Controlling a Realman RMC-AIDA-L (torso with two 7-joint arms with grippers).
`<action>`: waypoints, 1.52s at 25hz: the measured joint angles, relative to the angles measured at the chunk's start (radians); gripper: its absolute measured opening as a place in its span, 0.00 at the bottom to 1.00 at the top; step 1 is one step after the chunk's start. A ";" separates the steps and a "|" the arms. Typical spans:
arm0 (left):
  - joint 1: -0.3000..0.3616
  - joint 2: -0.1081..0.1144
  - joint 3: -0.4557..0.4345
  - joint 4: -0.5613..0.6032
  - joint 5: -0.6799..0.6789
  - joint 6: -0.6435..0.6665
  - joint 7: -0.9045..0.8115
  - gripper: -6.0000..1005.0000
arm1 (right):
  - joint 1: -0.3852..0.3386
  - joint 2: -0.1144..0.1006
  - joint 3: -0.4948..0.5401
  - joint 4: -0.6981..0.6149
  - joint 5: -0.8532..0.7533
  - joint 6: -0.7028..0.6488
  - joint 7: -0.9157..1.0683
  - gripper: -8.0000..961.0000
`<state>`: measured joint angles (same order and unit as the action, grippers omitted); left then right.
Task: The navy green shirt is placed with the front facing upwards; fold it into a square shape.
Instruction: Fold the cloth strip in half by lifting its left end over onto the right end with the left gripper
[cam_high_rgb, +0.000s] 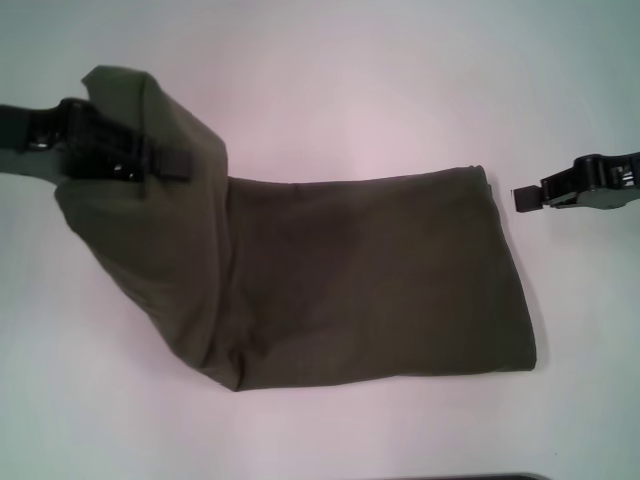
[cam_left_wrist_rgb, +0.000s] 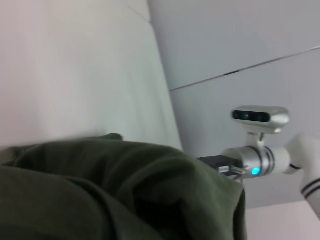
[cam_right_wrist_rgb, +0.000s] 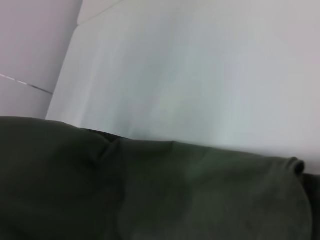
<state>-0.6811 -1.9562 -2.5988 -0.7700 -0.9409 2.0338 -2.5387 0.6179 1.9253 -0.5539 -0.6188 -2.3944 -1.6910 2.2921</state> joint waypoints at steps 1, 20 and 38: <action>0.000 -0.002 0.013 0.000 -0.018 0.000 -0.003 0.07 | -0.001 -0.003 -0.002 0.000 -0.001 -0.002 0.003 0.01; -0.070 -0.145 0.106 0.003 -0.102 -0.058 -0.012 0.07 | -0.001 -0.019 -0.015 -0.003 -0.008 -0.003 0.019 0.01; -0.122 -0.209 0.260 0.161 -0.127 -0.312 0.004 0.07 | 0.009 -0.023 -0.029 -0.003 -0.008 -0.001 0.044 0.01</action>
<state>-0.8031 -2.1649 -2.3389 -0.6087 -1.0684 1.7218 -2.5346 0.6269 1.9018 -0.5830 -0.6213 -2.4021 -1.6918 2.3359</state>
